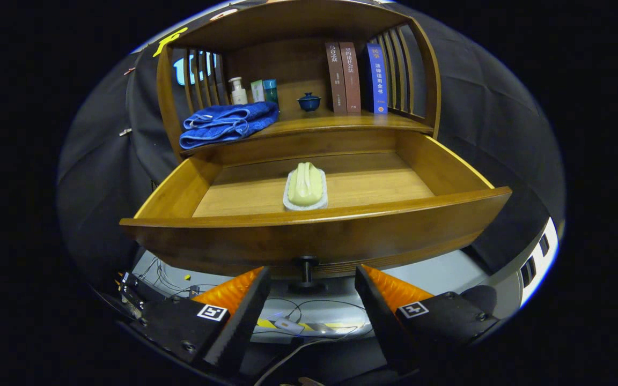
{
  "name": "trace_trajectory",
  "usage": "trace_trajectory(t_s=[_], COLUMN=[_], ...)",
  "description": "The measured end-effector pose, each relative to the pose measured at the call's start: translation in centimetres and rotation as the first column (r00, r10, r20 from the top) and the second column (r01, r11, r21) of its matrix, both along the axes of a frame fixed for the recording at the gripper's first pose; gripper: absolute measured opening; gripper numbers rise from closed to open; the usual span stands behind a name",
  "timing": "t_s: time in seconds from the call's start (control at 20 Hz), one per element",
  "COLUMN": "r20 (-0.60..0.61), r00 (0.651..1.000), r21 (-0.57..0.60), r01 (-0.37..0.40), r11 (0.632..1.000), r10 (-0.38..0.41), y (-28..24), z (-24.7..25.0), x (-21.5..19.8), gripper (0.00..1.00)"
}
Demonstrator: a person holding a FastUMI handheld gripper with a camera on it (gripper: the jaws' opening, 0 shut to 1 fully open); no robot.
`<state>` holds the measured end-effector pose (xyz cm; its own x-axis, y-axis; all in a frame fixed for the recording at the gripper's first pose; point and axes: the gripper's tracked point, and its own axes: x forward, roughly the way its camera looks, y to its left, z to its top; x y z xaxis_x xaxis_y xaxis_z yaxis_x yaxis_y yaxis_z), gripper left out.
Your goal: Pull open the drawer, take out the items inside it, and place them on the countertop above the cabinet.
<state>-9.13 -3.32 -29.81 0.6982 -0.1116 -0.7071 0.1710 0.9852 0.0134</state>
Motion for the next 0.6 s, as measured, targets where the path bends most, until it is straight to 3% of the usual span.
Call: trace_trajectory(t_s=[0.2, 0.4, 0.6], r20=[0.085, 0.135, 0.089], r00=[0.996, 0.989, 0.993], r21=[0.054, 0.047, 0.068], r01=[-0.003, -0.063, -0.078], r11=[0.999, 0.997, 0.995], r10=[-0.001, 0.057, 0.072], y=[0.8, 0.9, 0.5], z=[5.3, 8.8, 8.4], x=[2.3, 8.3, 14.3], gripper=[0.99, 0.99, 0.99])
